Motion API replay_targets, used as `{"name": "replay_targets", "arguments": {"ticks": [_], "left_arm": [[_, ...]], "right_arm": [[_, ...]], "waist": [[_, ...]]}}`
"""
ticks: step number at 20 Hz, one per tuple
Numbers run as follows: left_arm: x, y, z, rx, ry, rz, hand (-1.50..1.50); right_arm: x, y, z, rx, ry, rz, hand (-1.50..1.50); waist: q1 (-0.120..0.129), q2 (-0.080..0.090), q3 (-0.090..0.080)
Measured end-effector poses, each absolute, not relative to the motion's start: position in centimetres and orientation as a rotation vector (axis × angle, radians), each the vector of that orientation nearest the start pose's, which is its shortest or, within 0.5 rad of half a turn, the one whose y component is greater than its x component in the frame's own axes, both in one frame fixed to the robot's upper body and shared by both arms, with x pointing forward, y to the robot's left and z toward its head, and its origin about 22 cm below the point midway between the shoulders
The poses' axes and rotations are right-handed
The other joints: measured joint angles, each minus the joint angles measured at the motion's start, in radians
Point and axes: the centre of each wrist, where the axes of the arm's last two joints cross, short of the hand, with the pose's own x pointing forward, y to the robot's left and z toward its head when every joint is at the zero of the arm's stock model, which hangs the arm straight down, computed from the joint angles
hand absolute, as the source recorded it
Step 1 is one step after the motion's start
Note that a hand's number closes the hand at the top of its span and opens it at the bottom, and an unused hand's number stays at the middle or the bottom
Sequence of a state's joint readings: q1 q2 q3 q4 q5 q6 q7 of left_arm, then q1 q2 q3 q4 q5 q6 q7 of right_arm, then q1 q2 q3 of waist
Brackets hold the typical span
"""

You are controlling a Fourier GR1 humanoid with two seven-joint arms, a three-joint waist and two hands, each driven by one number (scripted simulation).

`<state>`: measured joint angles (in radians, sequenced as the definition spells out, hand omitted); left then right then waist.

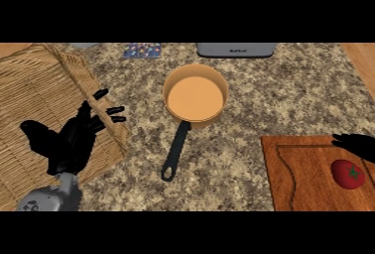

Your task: Pick the tomato from the cutting board and place it in the pot

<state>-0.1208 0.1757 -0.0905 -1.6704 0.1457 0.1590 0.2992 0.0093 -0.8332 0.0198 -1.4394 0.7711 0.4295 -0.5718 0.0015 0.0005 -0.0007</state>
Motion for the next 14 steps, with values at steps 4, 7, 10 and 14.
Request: {"name": "replay_targets", "arguments": {"ticks": [4, 7, 10, 14], "left_arm": [[26.3, 22.8, 5.8, 0.015, -1.467, -0.005, 0.0], [26.4, 22.1, 6.3, 0.011, -1.47, -0.004, 0.0], [26.8, 22.2, 6.2, 0.011, -1.467, -0.005, 0.0], [25.9, 22.3, 6.4, 0.011, -1.468, -0.01, 0.0]], "right_arm": [[24.3, -41.0, 7.4, -0.496, -1.118, 1.649, -1.5], [24.4, -40.6, 6.1, -0.514, -1.084, 1.675, -1.5], [25.0, -40.5, 6.0, -0.52, -1.063, 1.69, -1.5], [24.6, -40.6, 5.0, -0.519, -1.042, 1.698, -1.5]], "waist": [[0.0, 0.0, 0.0], [0.0, 0.0, 0.0], [0.0, 0.0, 0.0], [0.0, 0.0, 0.0]]}}
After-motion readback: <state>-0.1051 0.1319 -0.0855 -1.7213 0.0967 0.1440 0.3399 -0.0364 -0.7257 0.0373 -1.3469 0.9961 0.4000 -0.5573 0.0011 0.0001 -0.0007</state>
